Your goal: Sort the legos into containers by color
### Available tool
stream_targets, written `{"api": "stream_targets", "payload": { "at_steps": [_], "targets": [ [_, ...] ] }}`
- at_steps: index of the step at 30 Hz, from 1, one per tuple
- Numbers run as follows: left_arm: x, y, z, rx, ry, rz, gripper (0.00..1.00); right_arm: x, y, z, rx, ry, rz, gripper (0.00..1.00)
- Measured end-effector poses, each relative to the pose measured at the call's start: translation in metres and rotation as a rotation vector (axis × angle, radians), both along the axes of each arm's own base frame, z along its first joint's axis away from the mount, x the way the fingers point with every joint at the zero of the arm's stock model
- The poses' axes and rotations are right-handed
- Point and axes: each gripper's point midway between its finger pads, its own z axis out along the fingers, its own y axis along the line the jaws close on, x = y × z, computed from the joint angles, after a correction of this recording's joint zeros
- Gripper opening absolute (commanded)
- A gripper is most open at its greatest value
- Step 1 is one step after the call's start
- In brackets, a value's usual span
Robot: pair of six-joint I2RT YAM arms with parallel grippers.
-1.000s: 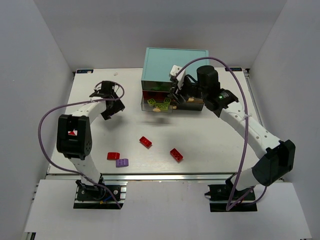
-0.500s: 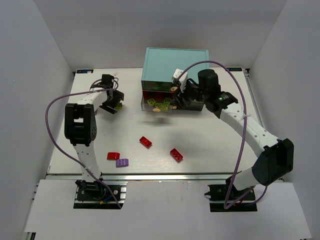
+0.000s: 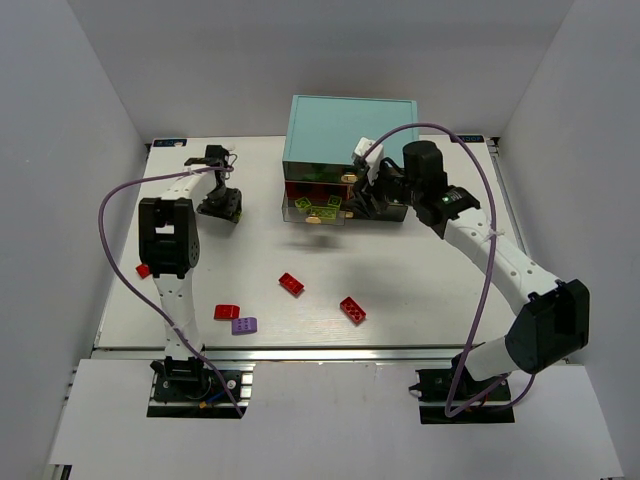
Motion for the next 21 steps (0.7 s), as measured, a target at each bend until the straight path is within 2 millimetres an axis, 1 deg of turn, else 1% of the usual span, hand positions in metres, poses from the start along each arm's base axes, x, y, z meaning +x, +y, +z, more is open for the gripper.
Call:
{"api": "stream_targets", "payload": {
  "at_steps": [1, 4, 5, 8, 10, 12, 14, 15, 18, 20, 21],
  "targets": [
    [-0.001, 0.0, -0.001, -0.003, 0.007, 0.005, 0.39, 0.0, 0.0, 0.001, 0.003, -0.002, -0.002, 0.55],
    [-0.002, -0.001, 0.0, -0.011, 0.009, 0.006, 0.26, 0.002, -0.002, 0.004, 0.012, -0.007, -0.009, 0.55],
    [-0.002, -0.001, 0.0, -0.012, 0.01, 0.001, 0.14, 0.002, -0.003, 0.005, 0.014, -0.009, -0.01, 0.55],
    [-0.001, -0.003, 0.001, -0.004, 0.001, -0.079, 0.0, 0.002, -0.005, 0.008, 0.02, -0.012, -0.015, 0.56],
    [0.0, -0.004, 0.005, 0.016, -0.014, -0.172, 0.0, -0.001, -0.006, 0.008, 0.022, -0.014, -0.014, 0.56],
    [0.002, -0.01, 0.015, 0.023, -0.058, -0.278, 0.0, -0.004, -0.008, 0.008, 0.023, -0.014, -0.013, 0.56],
    [-0.003, -0.023, 0.036, 0.006, -0.148, -0.394, 0.0, -0.005, -0.009, 0.008, 0.026, -0.015, -0.014, 0.56],
    [-0.01, -0.031, 0.049, -0.013, -0.198, -0.454, 0.0, -0.006, -0.009, 0.008, 0.028, -0.014, -0.013, 0.56],
    [-0.041, -0.056, 0.103, -0.055, -0.412, -0.625, 0.0, -0.005, -0.01, 0.009, 0.029, -0.015, -0.015, 0.55],
    [-0.058, -0.072, 0.149, -0.067, -0.577, -0.725, 0.0, -0.005, -0.01, 0.009, 0.03, -0.014, -0.015, 0.55],
    [-0.062, -0.081, 0.17, -0.074, -0.659, -0.769, 0.0, -0.005, -0.01, 0.009, 0.031, -0.014, -0.016, 0.55]
  ]
}}
